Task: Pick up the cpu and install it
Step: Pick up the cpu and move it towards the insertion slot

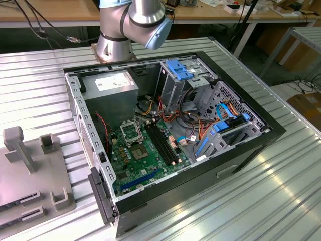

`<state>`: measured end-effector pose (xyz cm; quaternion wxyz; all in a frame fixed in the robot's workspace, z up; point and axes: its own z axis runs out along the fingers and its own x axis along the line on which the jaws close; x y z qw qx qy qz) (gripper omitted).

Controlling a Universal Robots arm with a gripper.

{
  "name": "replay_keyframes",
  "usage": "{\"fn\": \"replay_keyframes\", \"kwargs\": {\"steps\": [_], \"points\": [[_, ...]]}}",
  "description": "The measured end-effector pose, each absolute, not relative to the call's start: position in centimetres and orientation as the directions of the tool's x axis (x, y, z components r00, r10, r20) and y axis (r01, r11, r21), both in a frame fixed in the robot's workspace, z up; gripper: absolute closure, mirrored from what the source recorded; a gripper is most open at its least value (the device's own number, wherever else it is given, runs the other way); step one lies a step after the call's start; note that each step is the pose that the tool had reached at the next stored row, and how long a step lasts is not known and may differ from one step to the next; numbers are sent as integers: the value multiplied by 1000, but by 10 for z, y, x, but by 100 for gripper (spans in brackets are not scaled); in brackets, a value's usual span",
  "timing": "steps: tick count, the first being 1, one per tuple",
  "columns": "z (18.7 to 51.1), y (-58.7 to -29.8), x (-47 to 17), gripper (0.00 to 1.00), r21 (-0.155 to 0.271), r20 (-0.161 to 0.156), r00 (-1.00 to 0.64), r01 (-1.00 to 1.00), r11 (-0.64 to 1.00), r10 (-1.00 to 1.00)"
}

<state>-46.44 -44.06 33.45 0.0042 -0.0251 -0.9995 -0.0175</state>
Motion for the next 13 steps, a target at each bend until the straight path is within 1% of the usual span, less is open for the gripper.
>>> {"fn": "replay_keyframes", "kwargs": {"steps": [7, 13], "points": [[326, -445, -464, 89, 35, 9, -999, 49, 998, 48], [326, -445, -464, 89, 35, 9, -999, 46, 998, 46]]}}
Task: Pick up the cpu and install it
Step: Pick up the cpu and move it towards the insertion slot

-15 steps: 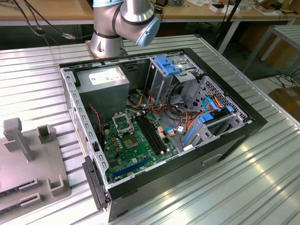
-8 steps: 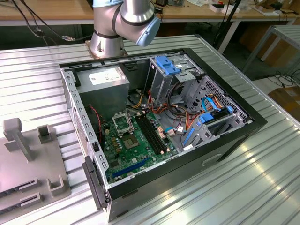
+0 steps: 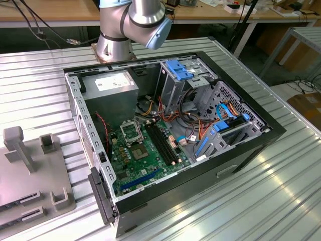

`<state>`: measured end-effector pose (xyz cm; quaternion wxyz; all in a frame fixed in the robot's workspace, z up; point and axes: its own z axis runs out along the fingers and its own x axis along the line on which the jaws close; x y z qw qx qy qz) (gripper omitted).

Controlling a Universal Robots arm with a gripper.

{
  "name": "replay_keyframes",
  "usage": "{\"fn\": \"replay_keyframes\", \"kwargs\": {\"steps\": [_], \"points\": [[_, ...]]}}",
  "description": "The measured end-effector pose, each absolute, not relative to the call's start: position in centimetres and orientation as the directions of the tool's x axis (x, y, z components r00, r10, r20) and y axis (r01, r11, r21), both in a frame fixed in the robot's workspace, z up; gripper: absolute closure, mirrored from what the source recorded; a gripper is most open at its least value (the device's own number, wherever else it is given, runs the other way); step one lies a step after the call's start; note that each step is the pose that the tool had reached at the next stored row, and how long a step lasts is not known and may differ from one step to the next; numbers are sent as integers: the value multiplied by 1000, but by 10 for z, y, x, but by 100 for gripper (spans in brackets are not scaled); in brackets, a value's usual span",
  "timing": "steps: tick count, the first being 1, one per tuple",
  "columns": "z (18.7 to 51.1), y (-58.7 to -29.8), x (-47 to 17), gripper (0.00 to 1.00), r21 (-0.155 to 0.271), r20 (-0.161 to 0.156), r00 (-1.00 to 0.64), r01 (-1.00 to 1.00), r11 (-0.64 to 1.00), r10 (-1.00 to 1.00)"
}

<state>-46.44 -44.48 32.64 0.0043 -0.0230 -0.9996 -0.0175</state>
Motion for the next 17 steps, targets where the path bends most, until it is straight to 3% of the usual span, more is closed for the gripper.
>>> {"fn": "replay_keyframes", "kwargs": {"steps": [9, 15, 16, 17], "points": [[326, -445, -464, 89, 35, 9, -999, 46, 998, 45], [324, -445, -464, 53, 33, 9, -999, 46, 998, 45], [322, -445, -464, 53, 33, 9, -999, 45, 998, 45], [320, -445, -464, 46, 33, 9, -999, 44, 999, 43]]}}
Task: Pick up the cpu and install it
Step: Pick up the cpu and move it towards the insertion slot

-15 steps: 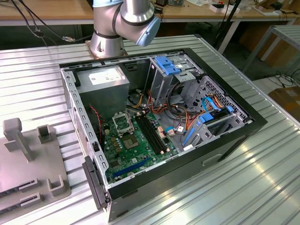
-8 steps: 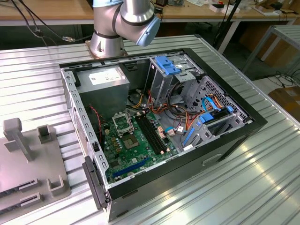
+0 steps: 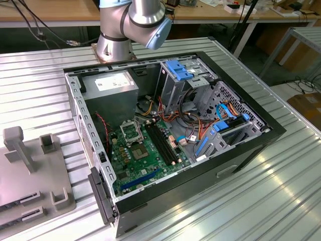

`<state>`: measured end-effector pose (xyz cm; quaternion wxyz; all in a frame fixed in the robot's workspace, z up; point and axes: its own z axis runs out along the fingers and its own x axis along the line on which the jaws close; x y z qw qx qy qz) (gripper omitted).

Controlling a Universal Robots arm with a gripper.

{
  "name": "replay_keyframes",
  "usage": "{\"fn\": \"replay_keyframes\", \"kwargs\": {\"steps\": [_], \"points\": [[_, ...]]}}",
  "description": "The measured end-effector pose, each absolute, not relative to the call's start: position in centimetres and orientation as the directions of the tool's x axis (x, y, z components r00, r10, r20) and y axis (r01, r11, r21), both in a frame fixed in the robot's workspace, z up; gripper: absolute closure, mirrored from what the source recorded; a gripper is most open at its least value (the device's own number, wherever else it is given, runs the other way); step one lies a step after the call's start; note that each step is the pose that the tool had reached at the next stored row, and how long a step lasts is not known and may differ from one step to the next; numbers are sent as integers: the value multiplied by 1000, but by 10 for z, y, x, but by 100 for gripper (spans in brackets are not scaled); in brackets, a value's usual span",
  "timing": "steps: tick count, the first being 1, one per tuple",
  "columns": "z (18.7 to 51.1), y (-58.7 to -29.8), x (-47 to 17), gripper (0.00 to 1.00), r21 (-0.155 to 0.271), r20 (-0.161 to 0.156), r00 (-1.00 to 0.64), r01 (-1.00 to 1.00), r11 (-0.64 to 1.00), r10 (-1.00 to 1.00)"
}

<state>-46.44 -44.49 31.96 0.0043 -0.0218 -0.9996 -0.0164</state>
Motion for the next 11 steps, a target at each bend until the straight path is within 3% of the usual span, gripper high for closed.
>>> {"fn": "replay_keyframes", "kwargs": {"steps": [11], "points": [[302, -452, -465, 46, 33, 9, -999, -38, 999, -38]]}}
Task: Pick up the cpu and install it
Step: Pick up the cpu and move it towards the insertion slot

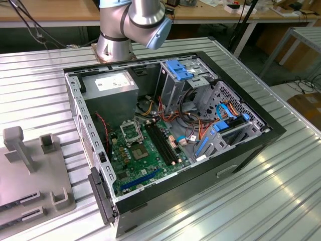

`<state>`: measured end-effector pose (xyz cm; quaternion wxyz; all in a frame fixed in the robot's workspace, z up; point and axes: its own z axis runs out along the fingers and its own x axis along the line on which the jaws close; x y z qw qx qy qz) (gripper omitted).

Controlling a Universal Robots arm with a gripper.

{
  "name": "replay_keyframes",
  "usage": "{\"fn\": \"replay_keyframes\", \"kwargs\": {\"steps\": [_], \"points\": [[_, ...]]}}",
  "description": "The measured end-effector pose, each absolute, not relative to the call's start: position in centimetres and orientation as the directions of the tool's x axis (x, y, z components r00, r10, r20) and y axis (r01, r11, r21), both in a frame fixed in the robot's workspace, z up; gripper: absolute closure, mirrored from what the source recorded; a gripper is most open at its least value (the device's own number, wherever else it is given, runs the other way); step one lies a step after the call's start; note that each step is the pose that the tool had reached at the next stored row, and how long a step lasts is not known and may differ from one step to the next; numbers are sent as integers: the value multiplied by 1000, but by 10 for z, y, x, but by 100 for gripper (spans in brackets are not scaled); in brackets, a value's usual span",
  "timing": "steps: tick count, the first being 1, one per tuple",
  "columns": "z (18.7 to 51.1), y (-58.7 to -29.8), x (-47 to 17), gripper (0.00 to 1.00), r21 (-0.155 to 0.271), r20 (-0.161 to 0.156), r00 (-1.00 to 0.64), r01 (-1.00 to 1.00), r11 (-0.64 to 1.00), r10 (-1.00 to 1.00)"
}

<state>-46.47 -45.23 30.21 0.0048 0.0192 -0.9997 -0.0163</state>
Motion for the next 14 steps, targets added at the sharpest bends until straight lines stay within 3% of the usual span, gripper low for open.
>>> {"fn": "replay_keyframes", "kwargs": {"steps": [14], "points": [[274, -453, -465, 46, 33, 9, -996, -83, 996, -84]]}}
